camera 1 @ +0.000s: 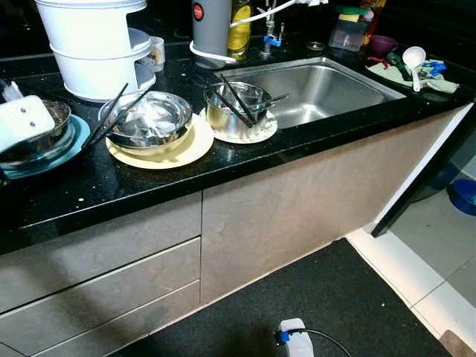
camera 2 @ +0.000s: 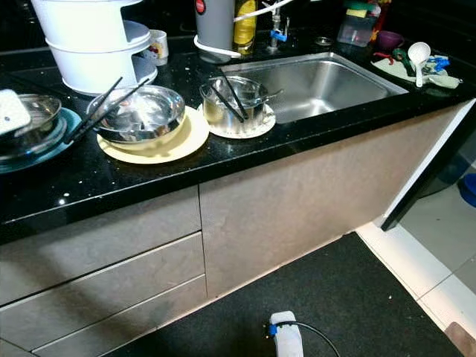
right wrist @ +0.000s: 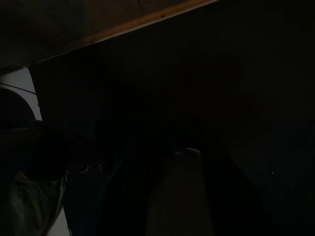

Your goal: Kitchen organization

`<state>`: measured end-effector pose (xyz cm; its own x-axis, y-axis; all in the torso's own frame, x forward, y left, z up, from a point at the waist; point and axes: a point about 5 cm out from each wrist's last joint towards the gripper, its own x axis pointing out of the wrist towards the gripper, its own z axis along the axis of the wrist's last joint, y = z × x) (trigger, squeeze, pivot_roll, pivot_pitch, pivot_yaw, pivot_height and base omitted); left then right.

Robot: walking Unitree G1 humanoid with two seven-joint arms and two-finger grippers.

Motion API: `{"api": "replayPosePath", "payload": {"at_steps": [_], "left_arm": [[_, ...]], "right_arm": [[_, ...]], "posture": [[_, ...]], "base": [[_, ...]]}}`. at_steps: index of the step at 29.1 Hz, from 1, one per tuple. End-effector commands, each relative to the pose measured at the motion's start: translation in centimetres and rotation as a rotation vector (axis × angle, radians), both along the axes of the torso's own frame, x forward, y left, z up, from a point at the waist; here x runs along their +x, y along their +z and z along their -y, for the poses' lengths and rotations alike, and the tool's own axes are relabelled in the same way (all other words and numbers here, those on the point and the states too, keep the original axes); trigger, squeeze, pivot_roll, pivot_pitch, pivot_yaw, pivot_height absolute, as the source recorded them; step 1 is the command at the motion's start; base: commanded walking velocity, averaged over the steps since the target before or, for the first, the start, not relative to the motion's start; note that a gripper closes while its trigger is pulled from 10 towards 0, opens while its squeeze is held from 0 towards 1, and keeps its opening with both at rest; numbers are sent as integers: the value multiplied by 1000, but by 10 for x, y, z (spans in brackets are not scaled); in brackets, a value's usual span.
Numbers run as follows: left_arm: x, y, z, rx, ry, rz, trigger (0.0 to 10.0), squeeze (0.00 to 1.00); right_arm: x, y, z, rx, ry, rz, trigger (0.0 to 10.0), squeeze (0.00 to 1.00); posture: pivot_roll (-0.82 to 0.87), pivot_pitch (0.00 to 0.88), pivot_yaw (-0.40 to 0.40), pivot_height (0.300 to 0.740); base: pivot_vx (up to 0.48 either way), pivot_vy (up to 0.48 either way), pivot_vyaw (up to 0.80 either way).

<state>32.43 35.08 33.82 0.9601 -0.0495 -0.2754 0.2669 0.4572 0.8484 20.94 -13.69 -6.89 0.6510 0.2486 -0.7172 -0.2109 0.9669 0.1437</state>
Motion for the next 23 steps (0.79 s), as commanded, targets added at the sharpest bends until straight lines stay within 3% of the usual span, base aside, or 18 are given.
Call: {"api": "replayPosePath", "payload": {"at_steps": [1,10,12,16,20,23], "left_arm": [[0,-15,-5,-9,14,-71,0,0],[-1,-9,-7,-6,16,-51,0,0],[-3,7,-8,25,28,17,0,0],[-6,20,-8,52,30,60,0,0],[-14,58,-1,59,17,199,0,0],[-17,71,0,80,26,250,0,0]], "right_arm": [[-7,-4,2,-3,-6,-30,10000,0],[-6,-4,0,-1,-5,-28,10000,0],[-6,-4,1,-2,-7,-28,10000,0],[-6,-4,1,-2,-8,-28,10000,0],[-7,-4,1,-4,-7,-28,10000,0],[-7,-4,1,-4,-2,-29,10000,0]], "posture": [[8,159,-41,740],[8,159,-38,740],[9,159,-39,740],[4,162,-36,740],[10,162,-42,740],[10,162,-42,740]], "base": [[0,0,0],[0,0,0],[0,0,0],[0,0,0],[0,0,0],[0,0,0]]}}
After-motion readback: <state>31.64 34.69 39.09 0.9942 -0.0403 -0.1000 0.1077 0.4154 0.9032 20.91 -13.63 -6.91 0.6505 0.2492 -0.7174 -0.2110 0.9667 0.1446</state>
